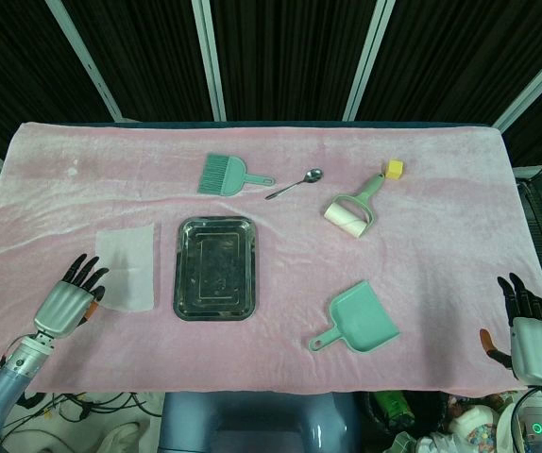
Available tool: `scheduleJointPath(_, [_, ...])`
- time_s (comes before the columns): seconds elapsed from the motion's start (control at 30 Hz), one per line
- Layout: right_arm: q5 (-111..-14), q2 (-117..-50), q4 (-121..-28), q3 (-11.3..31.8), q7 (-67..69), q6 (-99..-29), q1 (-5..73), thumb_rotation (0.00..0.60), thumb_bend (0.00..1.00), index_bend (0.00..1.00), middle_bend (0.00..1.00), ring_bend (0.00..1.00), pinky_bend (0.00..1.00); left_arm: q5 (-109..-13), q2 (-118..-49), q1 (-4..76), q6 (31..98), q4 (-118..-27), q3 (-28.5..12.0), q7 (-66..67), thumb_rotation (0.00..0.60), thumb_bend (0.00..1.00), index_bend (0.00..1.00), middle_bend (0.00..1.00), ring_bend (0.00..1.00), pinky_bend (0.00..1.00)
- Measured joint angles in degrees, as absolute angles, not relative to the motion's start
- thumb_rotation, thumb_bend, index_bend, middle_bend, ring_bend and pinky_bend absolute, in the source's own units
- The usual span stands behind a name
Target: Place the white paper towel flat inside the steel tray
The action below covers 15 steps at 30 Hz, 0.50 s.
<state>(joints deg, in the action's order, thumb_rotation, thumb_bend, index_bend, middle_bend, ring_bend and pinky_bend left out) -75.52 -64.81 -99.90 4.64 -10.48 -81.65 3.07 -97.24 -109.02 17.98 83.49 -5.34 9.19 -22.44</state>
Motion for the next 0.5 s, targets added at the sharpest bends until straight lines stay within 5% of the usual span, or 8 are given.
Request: scheduleJointPath(0.5, [-75.41, -64.81, -99.89, 4.66, -10.56, -81.66, 3.07, 0.600, 0.28, 0.08, 0.02, 0.12, 0.14, -97.36, -108.64, 17.96, 84.20, -5.61, 9.30, -22.52, 0.600, 0.47, 0.57, 0.20, 0.00, 0.03])
